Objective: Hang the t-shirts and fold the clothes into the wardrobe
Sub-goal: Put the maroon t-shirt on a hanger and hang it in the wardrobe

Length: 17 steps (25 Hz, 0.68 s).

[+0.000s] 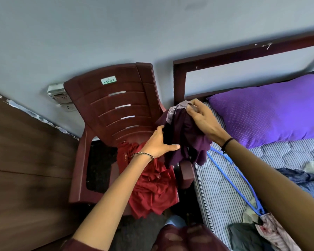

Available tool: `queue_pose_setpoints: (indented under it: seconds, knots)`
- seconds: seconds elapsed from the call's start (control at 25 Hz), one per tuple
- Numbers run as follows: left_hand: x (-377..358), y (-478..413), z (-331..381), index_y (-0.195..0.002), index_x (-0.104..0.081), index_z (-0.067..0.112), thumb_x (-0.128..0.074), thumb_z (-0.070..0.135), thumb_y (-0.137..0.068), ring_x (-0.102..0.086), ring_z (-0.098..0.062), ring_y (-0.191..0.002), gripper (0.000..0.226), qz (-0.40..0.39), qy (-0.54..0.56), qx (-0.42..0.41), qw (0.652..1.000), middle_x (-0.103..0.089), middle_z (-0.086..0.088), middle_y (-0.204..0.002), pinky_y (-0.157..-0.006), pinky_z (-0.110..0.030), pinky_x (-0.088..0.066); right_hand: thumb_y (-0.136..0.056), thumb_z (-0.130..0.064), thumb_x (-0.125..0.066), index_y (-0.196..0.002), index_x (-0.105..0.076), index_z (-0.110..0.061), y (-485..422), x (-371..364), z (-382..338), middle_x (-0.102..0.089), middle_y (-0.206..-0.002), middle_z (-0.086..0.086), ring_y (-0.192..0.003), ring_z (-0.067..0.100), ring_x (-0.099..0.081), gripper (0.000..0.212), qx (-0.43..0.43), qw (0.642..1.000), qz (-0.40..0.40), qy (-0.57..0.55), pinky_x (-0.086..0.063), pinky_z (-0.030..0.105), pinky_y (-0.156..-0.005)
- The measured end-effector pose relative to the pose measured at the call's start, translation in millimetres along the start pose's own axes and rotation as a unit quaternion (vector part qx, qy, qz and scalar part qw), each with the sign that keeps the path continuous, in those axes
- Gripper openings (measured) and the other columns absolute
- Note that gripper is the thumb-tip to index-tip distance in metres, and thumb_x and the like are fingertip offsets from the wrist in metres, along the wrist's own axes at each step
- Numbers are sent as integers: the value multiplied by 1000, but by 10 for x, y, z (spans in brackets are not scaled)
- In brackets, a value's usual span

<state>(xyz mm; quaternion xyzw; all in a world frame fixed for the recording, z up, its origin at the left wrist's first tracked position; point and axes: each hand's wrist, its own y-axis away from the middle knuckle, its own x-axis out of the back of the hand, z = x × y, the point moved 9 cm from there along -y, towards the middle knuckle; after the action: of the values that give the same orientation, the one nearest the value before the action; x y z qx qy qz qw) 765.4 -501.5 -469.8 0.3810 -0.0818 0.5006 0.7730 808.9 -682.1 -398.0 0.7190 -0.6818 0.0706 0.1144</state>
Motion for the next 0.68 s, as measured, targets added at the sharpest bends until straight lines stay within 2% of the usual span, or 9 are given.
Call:
queue_pose_setpoints:
  seconds: [0.04, 0.12, 0.2, 0.28, 0.36, 0.44, 0.52, 0.56, 0.68]
  knots:
    - [-11, -28, 68, -147, -31, 20, -81, 61, -59, -52, -16, -127, 109, 4, 6, -15, 1000, -48, 1, -143, -108, -38, -44, -102, -29, -55, -87, -55, -22, -20, 28, -93, -49, -77, -3, -74, 8, -44, 16, -8, 999, -3, -47, -37, 27, -70]
    - [-31, -76, 214, -133, -53, 22, -74, 45, -77, -59, -16, -121, 64, 16, 53, -48, 997, -62, 2, -129, -105, -38, -46, -100, -25, -58, -84, -58, -13, -41, 99, -270, -51, -75, 1, -72, 9, -46, 20, -29, 993, 3, -114, -37, 24, -67]
    - [-29, -68, 280, -112, -68, 35, -64, 34, -84, -64, -18, -113, 28, 35, 144, -53, 987, -71, 4, -113, -103, -40, -48, -102, -18, -59, -73, -54, -15, -56, 137, -377, -53, -66, -4, -64, 5, -47, 29, -65, 985, 19, -161, -38, 21, -62]
    - [13, -1, 276, -102, -68, 38, -62, 38, -84, -68, -17, -99, 19, 82, 214, -28, 973, -73, 1, -103, -96, -41, -52, -100, -16, -60, -69, -53, -18, -78, 205, -402, -53, -69, 2, -66, 10, -49, 32, -101, 972, 46, -207, -40, 26, -64]
    - [186, 155, 307, -105, -59, 27, -67, 33, -88, -62, -14, -85, 19, 187, 187, -18, 964, -68, -2, -99, -84, -34, -50, -99, -15, -61, -78, -59, -12, -82, 269, -359, -58, -80, 11, -75, 17, -55, 21, -139, 951, 81, -264, -46, 32, -72]
    - [259, 348, 379, -113, -53, 20, -65, 16, -92, -59, -12, -94, 24, 255, 218, -48, 941, -62, 2, -104, -84, -24, -49, -98, -12, -61, -93, -67, -5, -75, 297, -265, -69, -93, 15, -82, 21, -65, 11, -189, 920, 114, -325, -54, 35, -79]
    - [64, 489, 503, -114, -53, 18, -58, 6, -96, -55, -9, -97, 22, 179, 326, -76, 925, -60, 7, -101, -79, -11, -46, -99, -7, -59, -98, -70, -2, -55, 275, -181, -72, -98, 15, -81, 21, -68, 12, -224, 888, 135, -379, -59, 33, -73]
    - [-58, 537, 534, -111, -56, 19, -59, 10, -96, -55, -6, -95, 18, 134, 351, -76, 924, -61, 9, -97, -77, -9, -46, -100, -5, -56, -94, -70, -3, -51, 264, -165, -72, -94, 13, -77, 20, -67, 15, -233, 877, 138, -398, -59, 29, -65]
    - [-264, 635, 487, -99, -65, 26, -74, 41, -84, -57, 6, -80, 23, 47, 355, -60, 932, -63, 19, -83, -77, -15, -45, -102, 1, -49, -84, -67, -6, -27, 229, -197, -62, -78, 8, -56, 12, -61, 26, -237, 860, 145, -428, -52, 21, -46]
